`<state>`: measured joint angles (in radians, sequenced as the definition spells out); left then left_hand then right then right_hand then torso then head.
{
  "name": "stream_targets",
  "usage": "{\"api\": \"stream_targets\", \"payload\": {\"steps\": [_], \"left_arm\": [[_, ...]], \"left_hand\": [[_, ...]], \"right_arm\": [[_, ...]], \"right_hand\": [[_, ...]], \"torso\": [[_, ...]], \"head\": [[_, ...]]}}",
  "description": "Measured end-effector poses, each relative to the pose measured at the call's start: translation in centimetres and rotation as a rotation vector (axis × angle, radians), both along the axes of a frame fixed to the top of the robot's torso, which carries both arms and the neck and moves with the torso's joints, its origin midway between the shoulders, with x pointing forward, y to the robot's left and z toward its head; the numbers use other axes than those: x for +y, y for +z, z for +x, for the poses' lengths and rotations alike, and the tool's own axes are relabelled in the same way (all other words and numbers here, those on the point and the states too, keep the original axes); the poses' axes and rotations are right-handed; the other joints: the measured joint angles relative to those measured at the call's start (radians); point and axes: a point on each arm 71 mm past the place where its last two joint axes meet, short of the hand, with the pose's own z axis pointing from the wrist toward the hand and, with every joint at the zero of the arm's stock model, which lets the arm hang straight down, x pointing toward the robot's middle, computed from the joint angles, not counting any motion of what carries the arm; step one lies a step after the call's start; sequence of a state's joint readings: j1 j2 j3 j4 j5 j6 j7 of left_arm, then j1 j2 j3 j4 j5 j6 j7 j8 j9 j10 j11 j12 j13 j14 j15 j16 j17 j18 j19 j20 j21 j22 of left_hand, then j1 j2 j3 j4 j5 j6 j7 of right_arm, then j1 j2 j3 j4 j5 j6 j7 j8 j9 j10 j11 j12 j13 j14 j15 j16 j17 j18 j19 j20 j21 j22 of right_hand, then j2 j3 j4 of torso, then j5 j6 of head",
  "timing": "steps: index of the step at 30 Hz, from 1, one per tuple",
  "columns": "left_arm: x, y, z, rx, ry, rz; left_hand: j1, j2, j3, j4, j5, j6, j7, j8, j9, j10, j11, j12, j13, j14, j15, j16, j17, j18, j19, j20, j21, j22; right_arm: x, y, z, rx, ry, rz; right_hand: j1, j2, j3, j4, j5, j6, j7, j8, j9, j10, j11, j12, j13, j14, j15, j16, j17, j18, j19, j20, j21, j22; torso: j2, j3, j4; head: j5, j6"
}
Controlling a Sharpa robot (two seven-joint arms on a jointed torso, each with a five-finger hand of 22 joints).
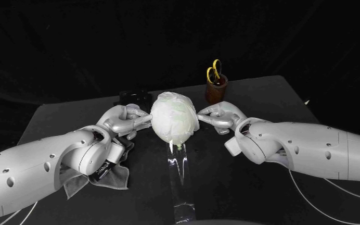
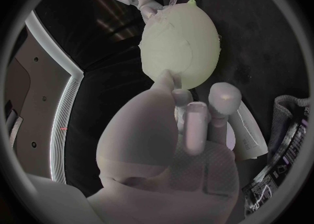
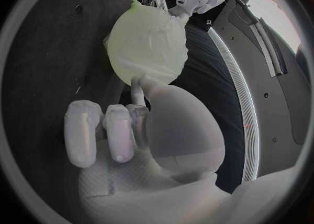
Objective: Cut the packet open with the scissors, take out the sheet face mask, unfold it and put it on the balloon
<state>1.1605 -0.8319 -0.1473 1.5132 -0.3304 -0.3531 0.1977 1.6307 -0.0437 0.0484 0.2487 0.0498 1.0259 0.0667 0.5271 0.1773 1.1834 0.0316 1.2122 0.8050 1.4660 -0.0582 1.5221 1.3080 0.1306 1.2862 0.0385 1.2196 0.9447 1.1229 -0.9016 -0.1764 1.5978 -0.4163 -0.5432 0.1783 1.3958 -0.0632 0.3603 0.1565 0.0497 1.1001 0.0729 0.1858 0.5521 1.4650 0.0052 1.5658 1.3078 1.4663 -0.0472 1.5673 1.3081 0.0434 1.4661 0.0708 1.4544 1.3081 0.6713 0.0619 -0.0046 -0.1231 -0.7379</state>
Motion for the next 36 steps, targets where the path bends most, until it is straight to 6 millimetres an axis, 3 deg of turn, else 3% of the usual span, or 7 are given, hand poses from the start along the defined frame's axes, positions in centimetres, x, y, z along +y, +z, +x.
{"api": "stream_targets", "payload": {"steps": [11, 16, 19, 22, 24, 26, 36], "left_arm": [[0.1, 0.1, 0.1, -0.024, 0.027, 0.009], [0.1, 0.2, 0.2, -0.032, 0.036, 0.015], [0.2, 0.2, 0.2, -0.038, 0.041, 0.019], [0.3, 0.2, 0.2, -0.043, 0.046, 0.025], [0.4, 0.3, 0.2, -0.048, 0.050, 0.031], [0.5, 0.3, 0.3, -0.052, 0.054, 0.037], [1.1, 0.3, 0.4, -0.073, 0.071, 0.068]], "left_hand": [[0.018, -0.014, 0.115, 0.002, -0.007, 0.012, -0.002, 0.007, 0.008, 0.019, 0.019, 0.000, 0.017, 0.001, -0.008, 0.010, 0.000, -0.001, 0.011, -0.010, 0.058, 0.075], [0.030, -0.026, 0.161, 0.047, -0.002, 0.010, 0.000, 0.018, 0.008, 0.022, 0.022, 0.000, 0.017, 0.001, -0.008, 0.013, 0.000, -0.008, 0.011, -0.010, 0.069, 0.091], [0.002, -0.068, 0.231, 0.065, -0.002, 0.006, 0.003, 0.032, 0.008, 0.027, 0.027, 0.001, 0.018, 0.001, -0.007, 0.013, 0.000, -0.008, 0.011, -0.010, 0.083, 0.105], [-0.025, -0.114, 0.308, 0.059, 0.000, 0.004, 0.005, 0.042, 0.010, 0.030, 0.025, 0.050, 0.132, 0.001, -0.007, 0.018, 0.000, -0.008, 0.011, -0.010, 0.092, 0.118], [-0.047, -0.135, 0.416, -0.018, 0.000, 0.002, 0.007, 0.042, 0.010, 0.039, 0.018, 0.072, 0.139, 0.001, -0.007, 0.019, 0.000, -0.008, 0.011, -0.010, 0.095, 0.123], [-0.069, -0.156, 0.496, -0.063, 0.003, 0.000, 0.005, 0.053, 0.075, 0.088, -0.023, 0.080, 0.143, 0.003, -0.010, 0.019, 0.000, -0.008, 0.013, -0.008, 0.099, 0.126], [-0.148, -0.174, 0.596, -0.114, 0.002, -0.005, 0.006, 0.062, 0.118, 0.107, -0.035, 0.074, 0.145, 0.001, -0.012, 0.019, 0.000, -0.008, 0.013, -0.008, 0.105, 0.134]], "right_arm": [[0.1, 0.2, 0.1, -0.026, -0.027, 0.005], [0.1, 0.3, 0.2, -0.035, -0.039, 0.006], [0.1, 0.3, 0.2, -0.041, -0.047, 0.006], [0.0, 0.4, 0.2, -0.045, -0.054, 0.005], [0.0, 0.4, 0.2, -0.048, -0.061, 0.004], [-0.1, 0.4, 0.3, -0.051, -0.067, 0.002], [-0.7, 0.5, 0.5, -0.070, -0.110, -0.021]], "right_hand": [[0.028, -0.005, 0.026, -0.037, -0.004, 0.024, -0.018, 0.043, 0.037, 0.003, -0.014, 0.002, 0.000, -0.003, -0.014, 0.000, -0.001, -0.005, 0.000, -0.018, 0.007, 0.000], [0.025, -0.002, 0.032, -0.040, -0.006, 0.026, -0.020, 0.057, 0.038, 0.000, -0.018, 0.002, 0.000, 0.000, -0.018, -0.001, -0.001, -0.006, 0.000, -0.018, 0.007, -0.001], [0.021, 0.002, 0.038, -0.042, -0.008, 0.025, -0.021, 0.062, 0.038, 0.000, -0.018, 0.002, 0.000, 0.000, -0.018, -0.001, -0.001, -0.006, -0.001, -0.019, 0.006, -0.001], [0.018, 0.005, 0.044, -0.049, -0.007, 0.024, -0.022, 0.062, 0.038, 0.000, -0.018, 0.002, 0.000, 0.000, -0.018, -0.001, -0.001, -0.006, 0.000, -0.024, 0.006, -0.001], [0.017, 0.006, 0.049, -0.053, -0.003, 0.024, -0.022, 0.062, 0.038, 0.000, -0.018, 0.002, 0.000, 0.000, -0.018, -0.003, 0.000, -0.006, 0.000, -0.024, 0.006, -0.001], [0.016, 0.007, 0.057, -0.057, -0.003, 0.022, -0.024, 0.062, 0.038, 0.000, -0.018, 0.001, 0.000, 0.000, -0.017, -0.003, 0.000, -0.006, 0.000, -0.024, 0.006, -0.001], [0.002, 0.007, 0.091, -0.076, -0.003, 0.018, -0.027, 0.062, 0.038, 0.004, -0.021, 0.000, -0.001, 0.000, -0.025, 0.000, 0.000, -0.007, 0.000, -0.024, 0.011, 0.000]], "torso": [[0.000, 0.0001, -0.0005], [0.000, 0.0002, -0.0006], [0.000, 0.0004, -0.0008], [0.000, 0.0005, -0.0011], [0.000, 0.0005, -0.0011], [0.000, 0.0005, -0.0010], [0.000, 0.0006, -0.0008]], "head": [[0.001, -0.004], [-0.005, -0.006], [-0.009, -0.006], [-0.014, -0.007], [-0.018, -0.006], [-0.021, -0.006], [-0.030, -0.007]]}}
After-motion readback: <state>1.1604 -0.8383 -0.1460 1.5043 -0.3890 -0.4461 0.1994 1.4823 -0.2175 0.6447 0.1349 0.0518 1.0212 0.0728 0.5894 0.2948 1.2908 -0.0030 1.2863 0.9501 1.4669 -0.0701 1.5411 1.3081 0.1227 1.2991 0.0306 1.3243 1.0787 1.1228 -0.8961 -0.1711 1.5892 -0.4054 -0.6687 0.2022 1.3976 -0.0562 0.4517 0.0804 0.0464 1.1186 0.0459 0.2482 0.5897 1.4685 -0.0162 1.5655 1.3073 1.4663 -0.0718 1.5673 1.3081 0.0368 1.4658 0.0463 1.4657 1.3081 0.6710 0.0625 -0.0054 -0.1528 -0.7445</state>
